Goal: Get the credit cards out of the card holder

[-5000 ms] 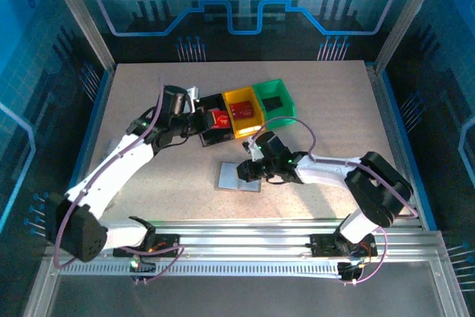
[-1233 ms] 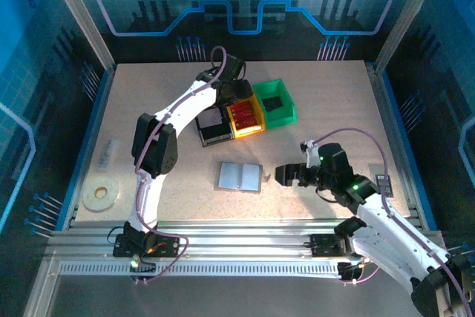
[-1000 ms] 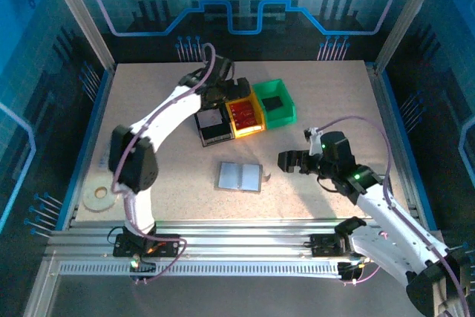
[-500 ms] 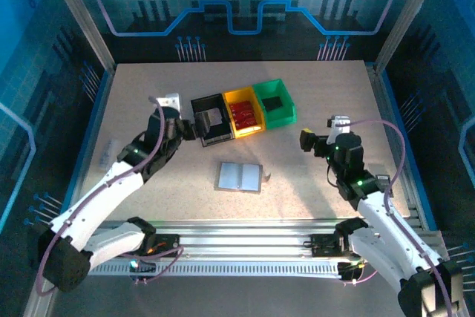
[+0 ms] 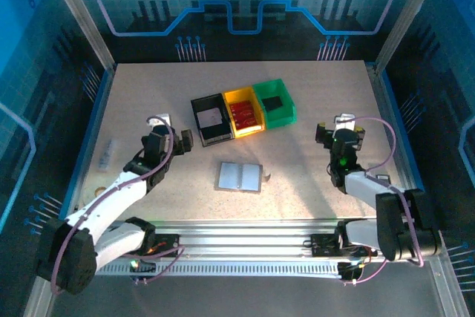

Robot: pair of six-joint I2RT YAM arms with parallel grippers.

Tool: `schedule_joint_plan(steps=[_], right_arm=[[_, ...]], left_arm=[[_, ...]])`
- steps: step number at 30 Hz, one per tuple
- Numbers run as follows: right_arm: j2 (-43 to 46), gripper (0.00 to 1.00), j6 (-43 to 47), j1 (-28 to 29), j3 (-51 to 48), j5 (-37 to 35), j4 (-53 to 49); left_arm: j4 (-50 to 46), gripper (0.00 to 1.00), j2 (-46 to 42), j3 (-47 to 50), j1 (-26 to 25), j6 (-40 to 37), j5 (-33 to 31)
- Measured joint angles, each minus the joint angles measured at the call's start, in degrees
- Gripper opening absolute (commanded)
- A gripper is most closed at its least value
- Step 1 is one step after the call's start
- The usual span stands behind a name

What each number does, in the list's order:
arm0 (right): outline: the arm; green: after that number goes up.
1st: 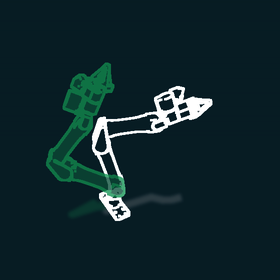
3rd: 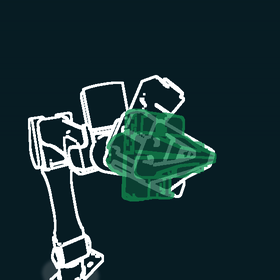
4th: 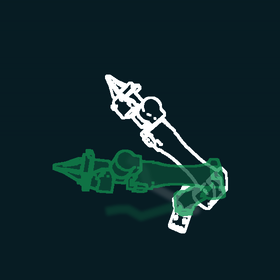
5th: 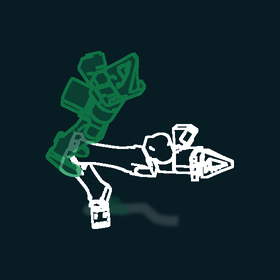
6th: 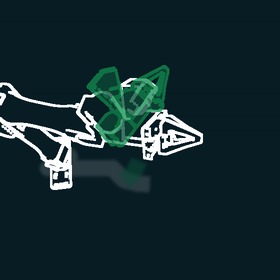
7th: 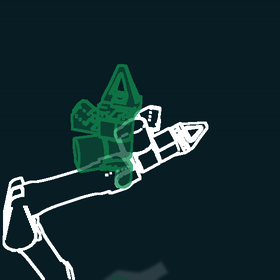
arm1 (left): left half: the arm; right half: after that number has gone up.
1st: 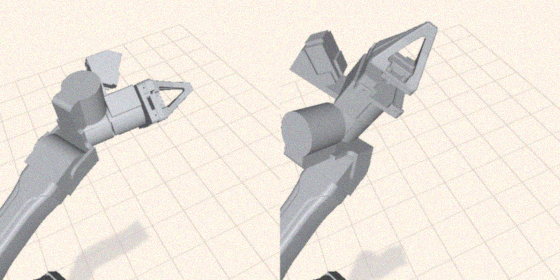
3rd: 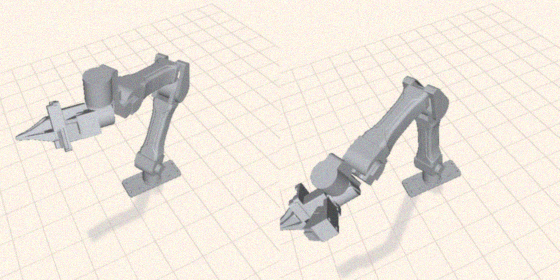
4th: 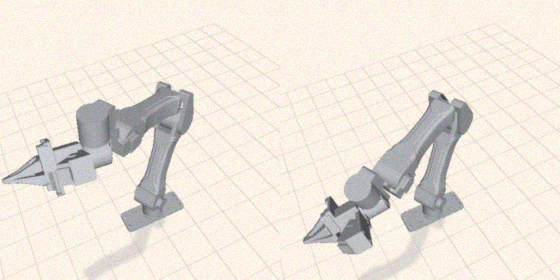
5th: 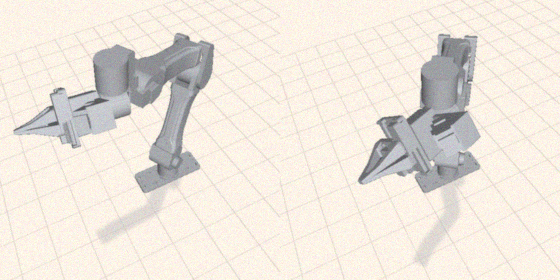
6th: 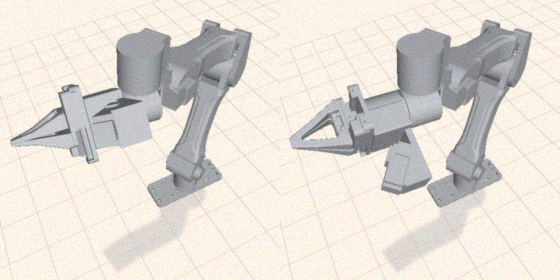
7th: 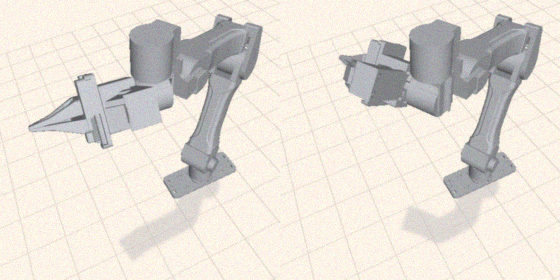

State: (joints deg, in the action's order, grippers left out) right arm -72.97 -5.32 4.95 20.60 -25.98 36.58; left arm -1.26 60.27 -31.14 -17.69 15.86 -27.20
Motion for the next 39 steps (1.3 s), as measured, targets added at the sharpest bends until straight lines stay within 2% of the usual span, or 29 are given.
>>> schedule_joint_plan(steps=[5,7,12,18,26,30,39], right_arm=[[-7.17,1.0,-0.7,-1.4,-1.64,3.17,8.92],[-8.22,1.0,-0.76,-1.4,-2.21,4.83,8.96],[-13.75,1.0,0.96,-1.25,-1.18,10.25,14.34],[-14.62,1.0,1.7,-1.11,-1.27,11.23,15.8],[-14.82,1.0,3.48,0.72,-0.9,10.67,17.64],[-14.91,1.0,3.87,1.03,-0.5,9.94,17.35],[-15.04,1.0,3.87,1.01,-0.24,9.97,16.59]], left_arm=[[3.72,0.99,2.73,1.4,5.4,-0.39,1.57],[5.79,0.99,2.89,1.62,7.89,-0.57,2.51],[17.16,0.99,3.74,6.27,13.11,-2.62,4.2],[28.13,0.99,10.08,10.21,16.09,-3.96,5.86],[40.83,0.99,21.11,10.05,17.64,-7.91,8.66],[47.01,0.99,27.8,9.84,16.74,-11.34,12.39],[52.94,0.99,28.5,9.88,16.5,-13.05,13.33]])
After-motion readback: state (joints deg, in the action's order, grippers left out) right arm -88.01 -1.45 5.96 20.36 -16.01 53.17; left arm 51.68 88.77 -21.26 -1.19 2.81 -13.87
